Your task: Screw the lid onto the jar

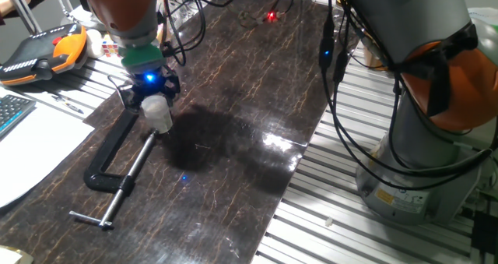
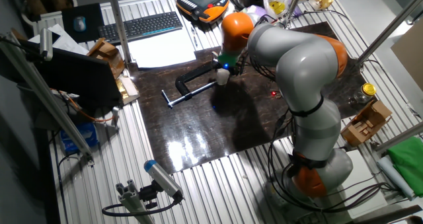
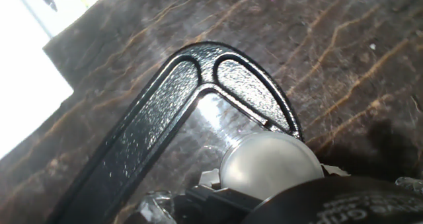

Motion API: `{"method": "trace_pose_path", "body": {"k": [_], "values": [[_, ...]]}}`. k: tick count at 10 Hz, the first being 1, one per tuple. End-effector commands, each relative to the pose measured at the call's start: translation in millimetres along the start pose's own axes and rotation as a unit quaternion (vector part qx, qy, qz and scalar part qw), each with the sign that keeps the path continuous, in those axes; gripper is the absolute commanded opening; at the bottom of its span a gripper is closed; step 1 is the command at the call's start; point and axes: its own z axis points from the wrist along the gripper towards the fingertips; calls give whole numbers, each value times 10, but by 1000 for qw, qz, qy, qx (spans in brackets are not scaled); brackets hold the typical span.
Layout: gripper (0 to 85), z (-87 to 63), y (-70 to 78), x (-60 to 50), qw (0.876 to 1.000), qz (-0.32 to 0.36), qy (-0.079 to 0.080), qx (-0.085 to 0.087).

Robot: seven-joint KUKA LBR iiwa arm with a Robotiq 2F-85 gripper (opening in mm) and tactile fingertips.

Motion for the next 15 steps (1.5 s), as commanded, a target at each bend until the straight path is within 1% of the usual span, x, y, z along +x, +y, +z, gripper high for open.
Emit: {"method": "trace_pose_path", "body": {"k": [1,6,8,10,13,15], "values": [[713,3,-1,0,1000,29,-1,2],[713,9,7,-3,993,116,-7,0],[710,5,9,-6,986,164,-12,2],[707,15,14,-8,979,204,-12,0],[707,14,15,-9,971,240,-15,0],[707,12,19,-11,965,261,-20,3]]}}
